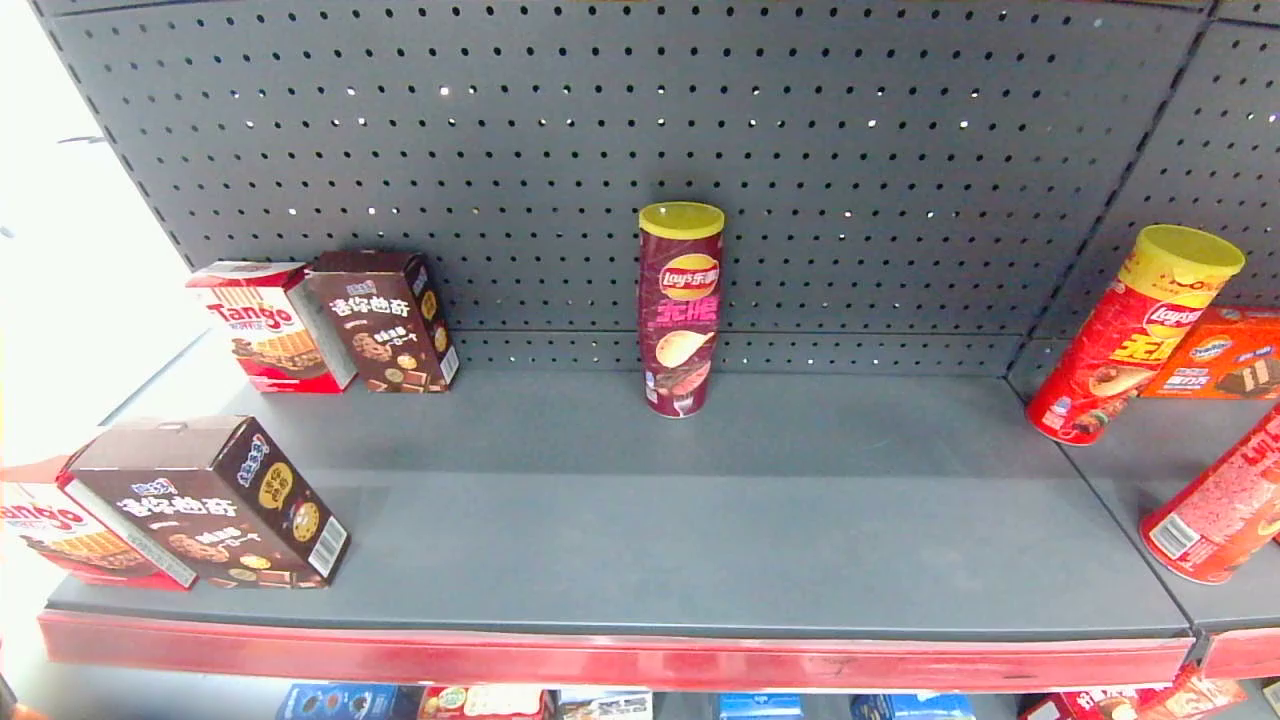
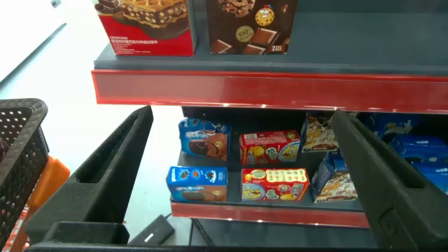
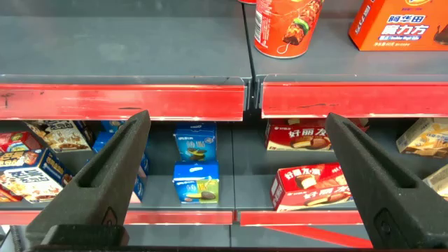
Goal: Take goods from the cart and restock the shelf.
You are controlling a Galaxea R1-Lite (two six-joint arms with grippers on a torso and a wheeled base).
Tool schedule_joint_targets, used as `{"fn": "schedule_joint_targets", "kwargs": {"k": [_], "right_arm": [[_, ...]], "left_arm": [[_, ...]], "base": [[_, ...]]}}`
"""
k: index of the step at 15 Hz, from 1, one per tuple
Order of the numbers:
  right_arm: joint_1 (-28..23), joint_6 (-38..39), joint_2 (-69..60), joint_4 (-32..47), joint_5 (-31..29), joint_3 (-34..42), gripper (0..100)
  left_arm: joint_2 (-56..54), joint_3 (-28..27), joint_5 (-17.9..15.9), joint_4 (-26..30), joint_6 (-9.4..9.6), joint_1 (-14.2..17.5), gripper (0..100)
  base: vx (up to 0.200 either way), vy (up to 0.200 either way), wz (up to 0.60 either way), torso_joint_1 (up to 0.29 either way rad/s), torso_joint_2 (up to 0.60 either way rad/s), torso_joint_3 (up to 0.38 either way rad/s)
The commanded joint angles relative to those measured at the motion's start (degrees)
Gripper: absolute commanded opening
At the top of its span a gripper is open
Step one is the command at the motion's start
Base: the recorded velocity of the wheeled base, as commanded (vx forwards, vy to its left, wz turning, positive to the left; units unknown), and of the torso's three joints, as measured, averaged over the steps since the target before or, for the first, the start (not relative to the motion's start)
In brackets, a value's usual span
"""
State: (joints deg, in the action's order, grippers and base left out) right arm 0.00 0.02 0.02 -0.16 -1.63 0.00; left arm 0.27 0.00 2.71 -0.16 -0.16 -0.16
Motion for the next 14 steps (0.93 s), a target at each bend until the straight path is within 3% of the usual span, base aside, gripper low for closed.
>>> {"fn": "schedule_joint_targets", "kwargs": {"k": [1,13,14], "right_arm": [[0.0,-0.02,0.06,-0.02,0.05,0.0,100],[0.0,-0.02,0.06,-0.02,-0.04,0.0,100],[0.0,-0.02,0.06,0.07,-0.04,-0.09,100]], "left_arm": [[0.0,0.0,0.02,-0.02,-0.02,-0.02,100],[0.0,0.0,0.02,-0.02,-0.02,-0.02,100],[0.0,0.0,0.02,-0.02,-0.02,-0.02,100]], "base": [[0.0,0.0,0.0,0.0,0.0,0.0],[0.0,0.0,0.0,0.0,0.0,0.0],[0.0,0.0,0.6,0.002,0.0,0.002]]}}
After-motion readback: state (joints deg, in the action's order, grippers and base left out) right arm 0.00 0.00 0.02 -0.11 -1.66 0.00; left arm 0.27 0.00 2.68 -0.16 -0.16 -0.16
